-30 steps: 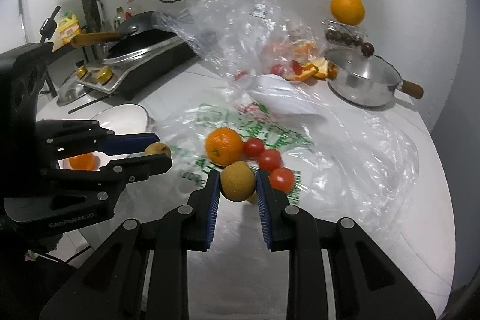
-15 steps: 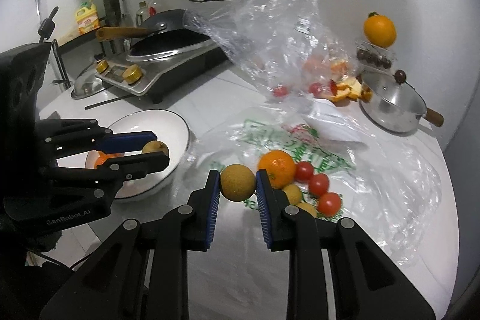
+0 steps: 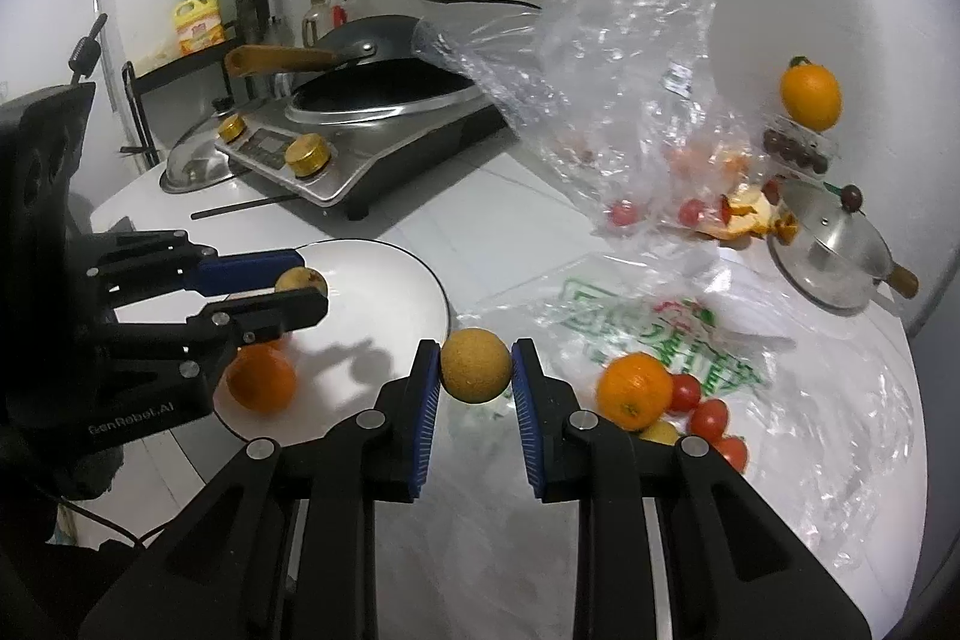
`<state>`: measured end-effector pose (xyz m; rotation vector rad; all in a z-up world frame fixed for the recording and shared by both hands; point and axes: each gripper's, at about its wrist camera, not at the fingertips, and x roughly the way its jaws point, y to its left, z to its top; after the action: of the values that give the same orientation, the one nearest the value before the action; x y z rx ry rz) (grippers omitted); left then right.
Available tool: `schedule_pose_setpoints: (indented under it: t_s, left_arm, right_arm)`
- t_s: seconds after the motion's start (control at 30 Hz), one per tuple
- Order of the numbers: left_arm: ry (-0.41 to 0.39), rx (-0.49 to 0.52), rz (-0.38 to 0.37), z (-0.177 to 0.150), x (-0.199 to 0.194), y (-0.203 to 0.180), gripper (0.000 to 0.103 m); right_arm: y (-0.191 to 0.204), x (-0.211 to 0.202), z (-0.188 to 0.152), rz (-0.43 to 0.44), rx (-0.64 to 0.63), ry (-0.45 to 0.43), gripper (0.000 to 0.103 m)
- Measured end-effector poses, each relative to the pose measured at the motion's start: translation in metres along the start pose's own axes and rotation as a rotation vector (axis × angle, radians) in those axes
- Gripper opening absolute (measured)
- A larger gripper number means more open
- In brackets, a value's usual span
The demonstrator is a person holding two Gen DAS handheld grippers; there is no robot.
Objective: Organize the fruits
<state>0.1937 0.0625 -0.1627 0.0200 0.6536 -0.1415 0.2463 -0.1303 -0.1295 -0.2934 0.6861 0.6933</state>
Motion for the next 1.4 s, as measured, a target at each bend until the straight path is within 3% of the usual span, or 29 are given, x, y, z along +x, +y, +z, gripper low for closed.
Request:
schedule_pose_setpoints:
  t_s: [0.53,1.07,1.27,1.33,1.4]
  left_arm:
    - [0.048,-0.065,0.06,-0.021,0.02,0.06,0.026]
    - [0.119,-0.089,0.043,-0.027,0.043,0.073,0.028]
    - [0.104,-0.108,0.045,-0.028,0.038,0.077,0.034]
    - [0.086,-0.117,0.045,-0.028,0.033,0.079,0.04]
    - [0.065,-0.136,0.052,-0.028,0.029,0.084,0.054]
  right_arm:
    - [0.035,0.039,0.011,0.039,-0.035,0.06,0.026]
    - [0.041,0.072,0.017,0.058,-0.045,0.102,0.026]
    - [0.047,0.081,0.022,0.067,-0.06,0.113,0.026]
    - [0.05,0.084,0.025,0.071,-0.069,0.114,0.026]
    - [0.054,0.088,0.028,0.075,-0.08,0.114,0.026]
